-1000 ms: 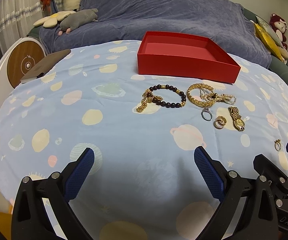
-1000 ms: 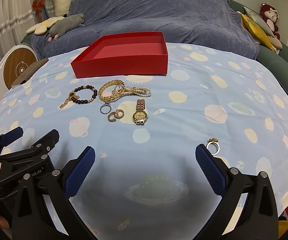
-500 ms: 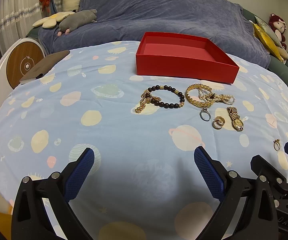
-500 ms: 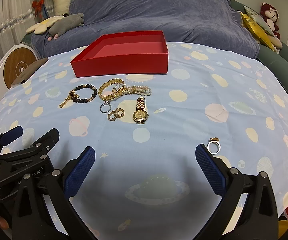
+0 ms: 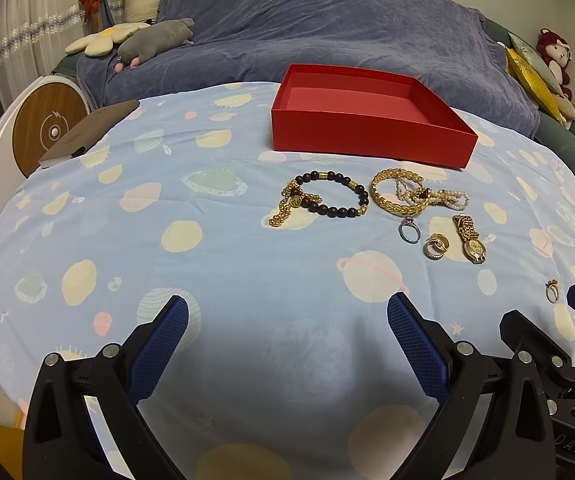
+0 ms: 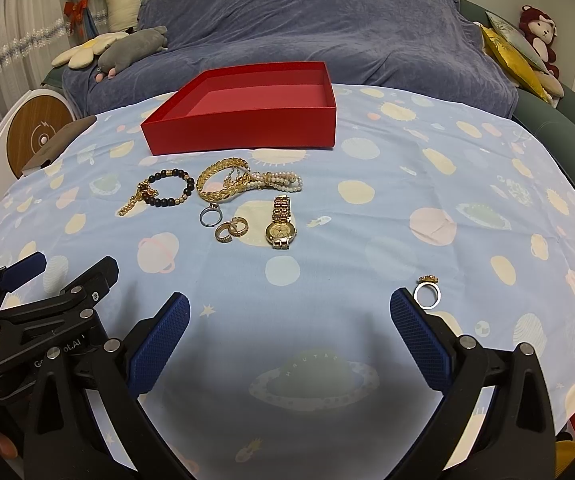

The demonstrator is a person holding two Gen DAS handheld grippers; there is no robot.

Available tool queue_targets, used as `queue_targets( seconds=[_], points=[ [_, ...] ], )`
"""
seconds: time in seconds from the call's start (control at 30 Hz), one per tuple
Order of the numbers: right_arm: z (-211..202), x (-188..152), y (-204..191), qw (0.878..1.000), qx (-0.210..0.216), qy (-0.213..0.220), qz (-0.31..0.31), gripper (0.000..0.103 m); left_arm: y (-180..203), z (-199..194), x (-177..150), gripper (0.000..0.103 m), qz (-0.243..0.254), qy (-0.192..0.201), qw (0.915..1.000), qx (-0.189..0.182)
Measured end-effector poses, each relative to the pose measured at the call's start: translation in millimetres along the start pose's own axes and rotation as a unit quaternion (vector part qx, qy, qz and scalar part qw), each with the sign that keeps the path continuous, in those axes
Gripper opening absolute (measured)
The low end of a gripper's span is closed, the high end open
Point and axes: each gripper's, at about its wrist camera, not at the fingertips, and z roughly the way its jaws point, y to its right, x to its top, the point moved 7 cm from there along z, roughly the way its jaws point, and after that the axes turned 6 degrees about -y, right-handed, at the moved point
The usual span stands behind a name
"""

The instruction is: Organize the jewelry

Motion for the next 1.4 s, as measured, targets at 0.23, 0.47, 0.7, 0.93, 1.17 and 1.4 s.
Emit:
queue_targets(
  seconds=[0.23, 0.47, 0.7, 0.93, 1.17, 1.4],
  points=[
    [-0.1, 0.0, 0.0, 1.0, 0.0, 0.0, 0.0, 0.098, -0.2, 0.0, 0.0, 0.098, 0.0, 0.0, 1.0, 0.0],
    [1.0, -0.2, -0.3, 1.0, -0.001, 0.0, 0.0, 0.098, -0.2, 0.0, 0.0, 0.098, 0.0, 0.0, 1.0, 0.0],
    [1.0, -0.1, -0.2, 1.0, -0.001, 0.0, 0.0, 0.098, -0.3, 0.0, -0.1, 0.098, 0.0, 0.0, 1.0, 0.0],
    [1.3, 0.0, -0.4, 1.0, -0.001, -0.001, 0.0, 0.098, -0.5, 0.1, -0.3, 0.098, 0.0, 0.0, 1.0, -0.001],
    [1.3, 0.1, -0.2, 1.0, -0.001, -0.001, 0.0, 0.098, -0.5, 0.1, -0.3, 0.098, 0.0, 0.0, 1.0, -0.001],
    [2.5, -0.4, 0.8, 1.0, -0.004, -0.002, 0.001, 0.098, -3.0, 0.7, -0.2, 0.098, -0.002, -0.004, 0.9999, -0.017]
  ],
)
